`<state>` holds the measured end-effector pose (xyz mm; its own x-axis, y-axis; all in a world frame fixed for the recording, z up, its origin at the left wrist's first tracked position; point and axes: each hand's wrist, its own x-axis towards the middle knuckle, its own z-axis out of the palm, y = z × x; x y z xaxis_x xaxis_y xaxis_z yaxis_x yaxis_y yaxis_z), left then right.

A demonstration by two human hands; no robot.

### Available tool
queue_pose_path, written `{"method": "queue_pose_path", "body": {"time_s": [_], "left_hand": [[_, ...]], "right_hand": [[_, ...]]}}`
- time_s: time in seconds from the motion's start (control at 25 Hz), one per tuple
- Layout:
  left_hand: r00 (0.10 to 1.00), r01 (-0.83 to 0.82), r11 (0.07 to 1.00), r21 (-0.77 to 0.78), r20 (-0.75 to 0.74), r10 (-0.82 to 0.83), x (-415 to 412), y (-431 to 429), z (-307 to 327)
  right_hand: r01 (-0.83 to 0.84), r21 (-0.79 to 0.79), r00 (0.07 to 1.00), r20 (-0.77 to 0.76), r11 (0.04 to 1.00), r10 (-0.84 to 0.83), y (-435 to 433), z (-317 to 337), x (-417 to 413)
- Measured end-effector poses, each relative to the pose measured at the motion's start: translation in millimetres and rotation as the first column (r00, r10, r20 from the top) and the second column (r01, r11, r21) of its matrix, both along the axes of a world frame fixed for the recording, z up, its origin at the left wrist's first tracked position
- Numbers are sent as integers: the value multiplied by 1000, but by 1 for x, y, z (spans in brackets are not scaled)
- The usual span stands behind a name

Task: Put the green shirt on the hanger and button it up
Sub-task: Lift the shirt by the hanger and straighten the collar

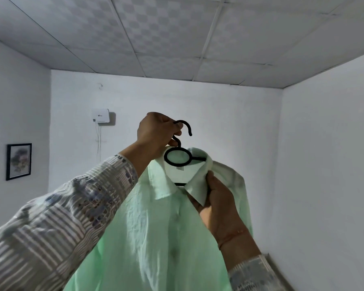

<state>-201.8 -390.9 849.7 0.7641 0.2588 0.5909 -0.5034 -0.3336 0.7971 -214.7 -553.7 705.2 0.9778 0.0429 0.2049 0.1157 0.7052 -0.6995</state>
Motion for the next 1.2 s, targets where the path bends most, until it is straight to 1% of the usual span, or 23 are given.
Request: {"method": "queue_pose_path", "body": {"time_s": [0.04,0.08,0.12,0.16,0.2,0.24,0.28,0.32,0.36,0.4,0.44,0.52,0.56,0.6,0.64,0.68,0.72,0.76,0.8,0.88,0.96,1.08,1.2], "left_hand": [[1000,6,1000,3,0,-6,-1,0,1],[1000,16,1000,-2,-1,-16,-3,1,3],[999,32,999,-14,-1,-32,-4,2,3],[999,51,998,-25,-1,-51,-6,2,4],[998,69,997,-29,-1,-69,-7,2,4],[996,85,996,-29,-4,-85,-9,2,4],[995,100,995,-27,-7,-100,-10,1,4],[993,116,993,-18,-9,-116,-12,0,3],[991,130,991,1,-12,-130,-14,-1,1],[990,144,989,26,-16,-143,-17,-1,0],[987,160,986,50,-22,-159,-20,-1,-1],[980,200,977,71,-24,-199,-23,0,-5],[977,212,975,67,-20,-212,-24,0,-7],[978,209,976,63,-15,-208,-23,1,-8],[981,193,979,63,-9,-193,-21,1,-10],[985,174,983,62,-5,-174,-18,2,-11],[987,159,986,57,-3,-159,-17,1,-12],[989,145,988,47,-1,-145,-17,1,-12],[991,136,990,33,3,-136,-16,0,-12],[991,132,991,13,6,-132,-16,-2,-12],[989,147,989,13,1,-147,-19,-3,-12],[986,158,987,43,38,-159,-22,-1,-13],[986,165,982,91,8,-167,-22,16,-23]], "right_hand": [[131,-118,991,13,984,-131,-3,-6,0],[344,-241,939,110,908,-326,-8,-11,1],[592,-308,804,293,744,-518,-15,-12,-2],[814,-286,573,530,505,-625,-26,-9,-4],[943,-200,324,740,267,-590,-38,-1,-5],[987,-142,162,876,77,-455,-48,11,-3],[987,-159,140,942,-37,-306,-55,26,0],[963,-252,232,955,-95,-183,-60,42,5],[913,-389,380,920,-122,-92,-64,55,9],[852,-510,511,859,-115,-26,-66,67,10],[814,-573,575,818,-93,-11,-66,75,13],[801,-599,595,795,4,-118,-65,84,20],[791,-611,604,781,5,-161,-66,88,23],[764,-644,634,760,-38,-142,-66,89,25],[715,-699,693,714,-33,-104,-65,90,23],[666,-744,746,661,56,-85,-64,92,22],[617,-758,784,616,210,-81,-62,94,20],[588,-737,798,595,333,-93,-60,97,17],[579,-707,795,601,405,-87,-57,101,14],[568,-679,778,628,465,-35,-48,108,12],[567,-672,763,646,476,3,-35,118,13],[644,-660,701,712,387,47,-22,137,12],[625,-688,715,694,370,83,-20,148,12]]}}
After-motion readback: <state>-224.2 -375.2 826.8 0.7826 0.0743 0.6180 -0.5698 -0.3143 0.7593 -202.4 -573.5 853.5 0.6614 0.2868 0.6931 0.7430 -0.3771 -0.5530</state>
